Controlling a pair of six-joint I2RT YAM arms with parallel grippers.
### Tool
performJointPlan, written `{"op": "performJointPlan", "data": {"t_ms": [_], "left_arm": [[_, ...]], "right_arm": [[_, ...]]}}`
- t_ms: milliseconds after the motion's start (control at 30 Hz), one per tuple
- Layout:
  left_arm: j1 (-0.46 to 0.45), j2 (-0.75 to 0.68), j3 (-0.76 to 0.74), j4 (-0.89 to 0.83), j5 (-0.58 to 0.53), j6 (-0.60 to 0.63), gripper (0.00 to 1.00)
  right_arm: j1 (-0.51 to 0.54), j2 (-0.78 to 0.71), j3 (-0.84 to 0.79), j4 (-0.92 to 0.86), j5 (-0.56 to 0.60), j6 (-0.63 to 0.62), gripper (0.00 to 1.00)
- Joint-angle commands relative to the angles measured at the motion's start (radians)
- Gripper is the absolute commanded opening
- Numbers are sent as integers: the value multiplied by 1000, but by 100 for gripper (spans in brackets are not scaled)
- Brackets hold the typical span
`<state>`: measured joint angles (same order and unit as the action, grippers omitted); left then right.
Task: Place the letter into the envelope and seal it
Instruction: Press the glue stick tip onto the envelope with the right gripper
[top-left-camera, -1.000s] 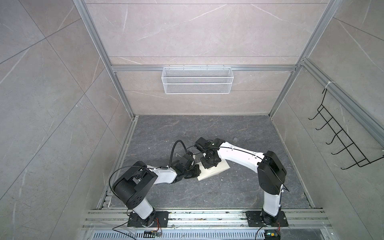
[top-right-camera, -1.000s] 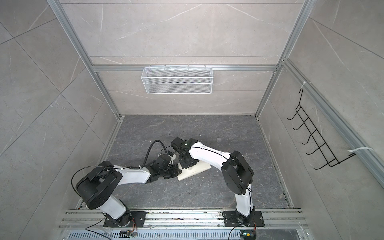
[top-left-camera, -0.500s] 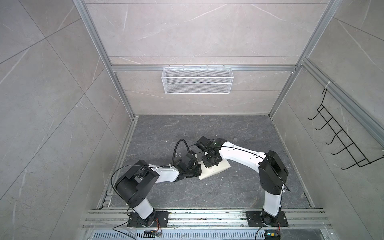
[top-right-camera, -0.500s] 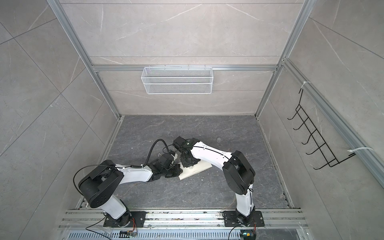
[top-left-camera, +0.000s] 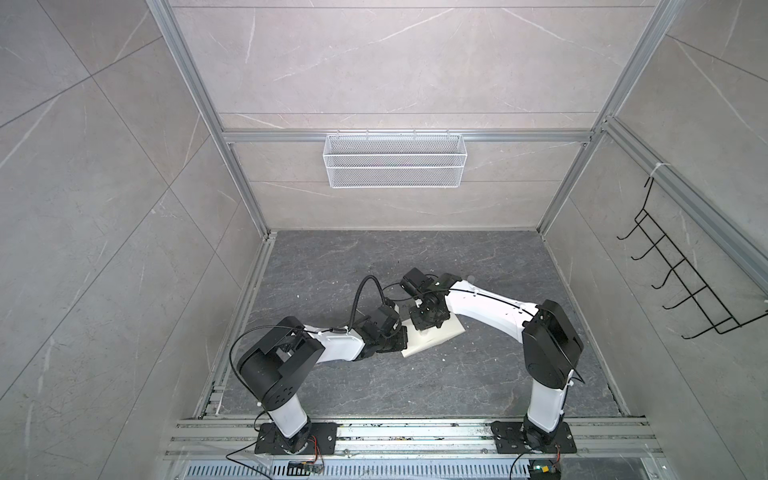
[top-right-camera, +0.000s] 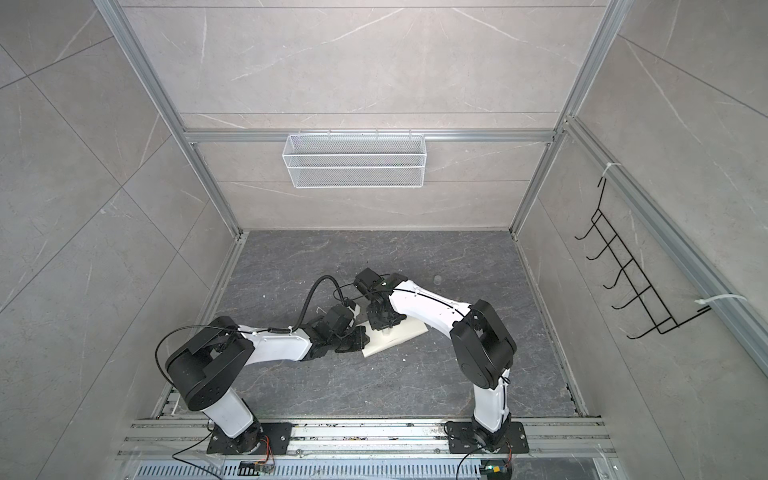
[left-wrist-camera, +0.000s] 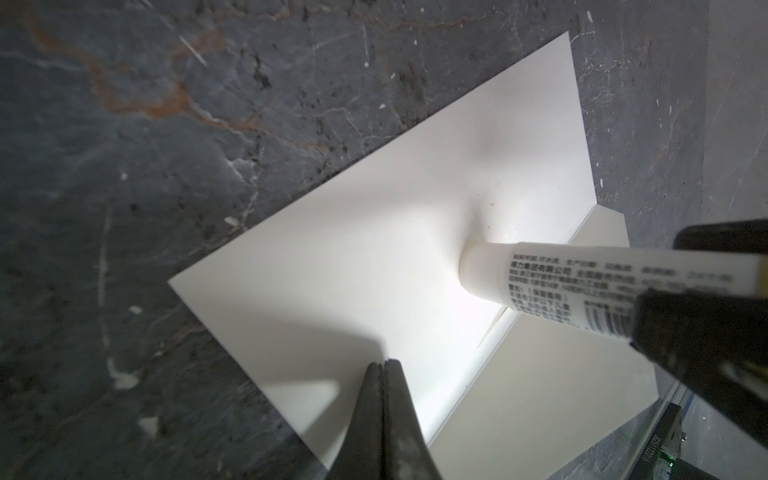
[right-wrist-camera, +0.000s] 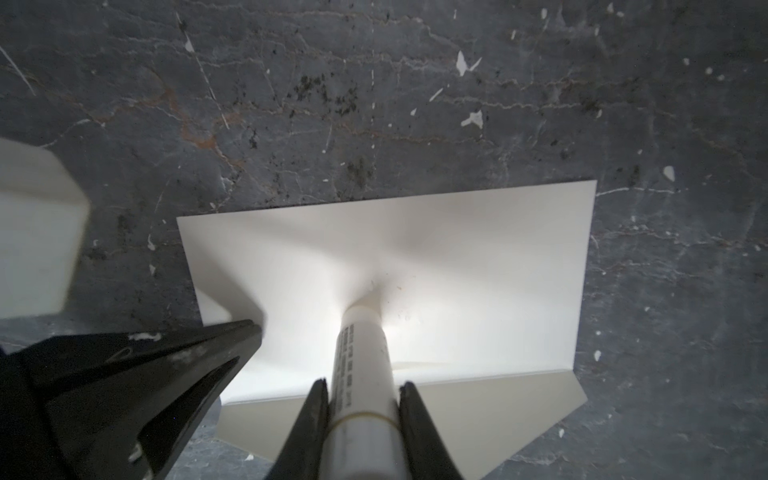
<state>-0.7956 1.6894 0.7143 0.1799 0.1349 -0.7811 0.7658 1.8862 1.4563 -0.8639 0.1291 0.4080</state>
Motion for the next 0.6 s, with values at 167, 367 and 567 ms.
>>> {"op": "performJointPlan", "data": {"t_ms": [167, 367, 567], "left_arm": [[-1, 48, -17, -203, -74, 30, 0], [-2, 53, -9, -214, -79, 32, 0], [-6, 65, 1, -222, -80, 37, 0]], "right_arm": [[-43, -27, -45, -64, 149, -9, 0], [-49, -49, -60, -60, 182, -11, 0], [-59, -55, -73, -55, 193, -15, 0]]}}
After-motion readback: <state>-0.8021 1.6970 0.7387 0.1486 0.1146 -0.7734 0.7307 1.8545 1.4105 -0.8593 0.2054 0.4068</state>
